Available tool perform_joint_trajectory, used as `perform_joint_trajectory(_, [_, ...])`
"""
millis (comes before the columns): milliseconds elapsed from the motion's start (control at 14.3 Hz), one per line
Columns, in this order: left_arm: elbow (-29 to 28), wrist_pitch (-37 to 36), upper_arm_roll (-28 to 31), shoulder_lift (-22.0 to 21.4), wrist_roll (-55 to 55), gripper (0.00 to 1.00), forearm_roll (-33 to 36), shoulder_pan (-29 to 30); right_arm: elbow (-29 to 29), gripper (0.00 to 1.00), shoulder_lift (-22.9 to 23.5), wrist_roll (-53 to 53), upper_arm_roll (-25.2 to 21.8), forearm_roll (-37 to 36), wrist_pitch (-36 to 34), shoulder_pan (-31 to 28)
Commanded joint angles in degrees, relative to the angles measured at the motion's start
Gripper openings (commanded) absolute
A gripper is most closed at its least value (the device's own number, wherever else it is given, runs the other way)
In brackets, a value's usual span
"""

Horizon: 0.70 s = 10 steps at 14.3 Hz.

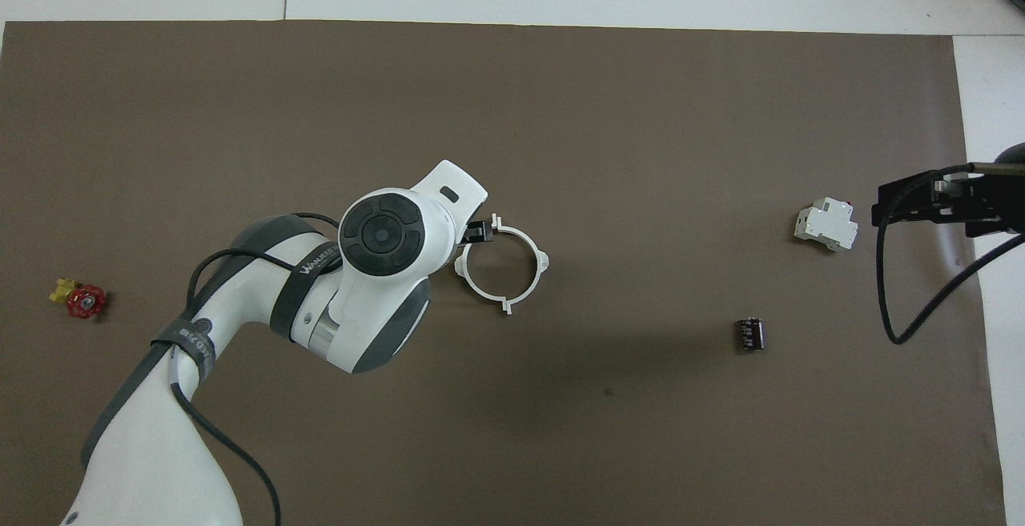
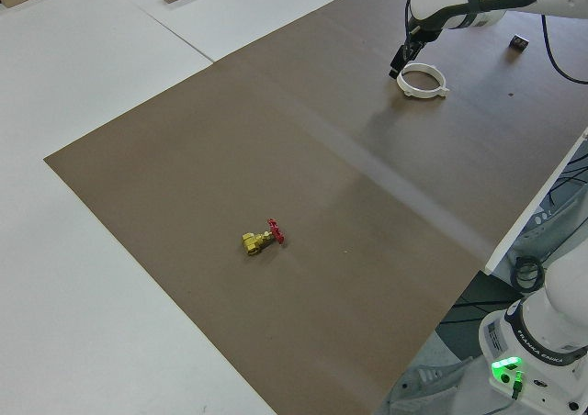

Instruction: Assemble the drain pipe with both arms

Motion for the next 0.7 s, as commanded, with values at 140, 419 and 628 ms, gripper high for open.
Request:
perform_joint_trajectory(140, [-1.6, -9.4, -0.2, -6.9, 10.8, 1.0, -1.0, 5.4, -0.4, 1.0, -0.5, -1.0, 0.1, 0.1, 0.1, -0.3])
perform_joint_trajectory(419, [-1.5, -16.1, -0.1, -10.9, 21.4, 1.0, -1.1, 12.4, -0.4, 1.0, -0.5, -1.0, 0.1, 0.1, 0.1, -0.2])
perform_joint_trajectory(628, [-1.5, -17.3, -0.1, -14.1, 30.7, 1.0, -1.1, 18.2, -0.4, 1.0, -0.5, -1.0, 0.1, 0.1, 0.2, -0.3])
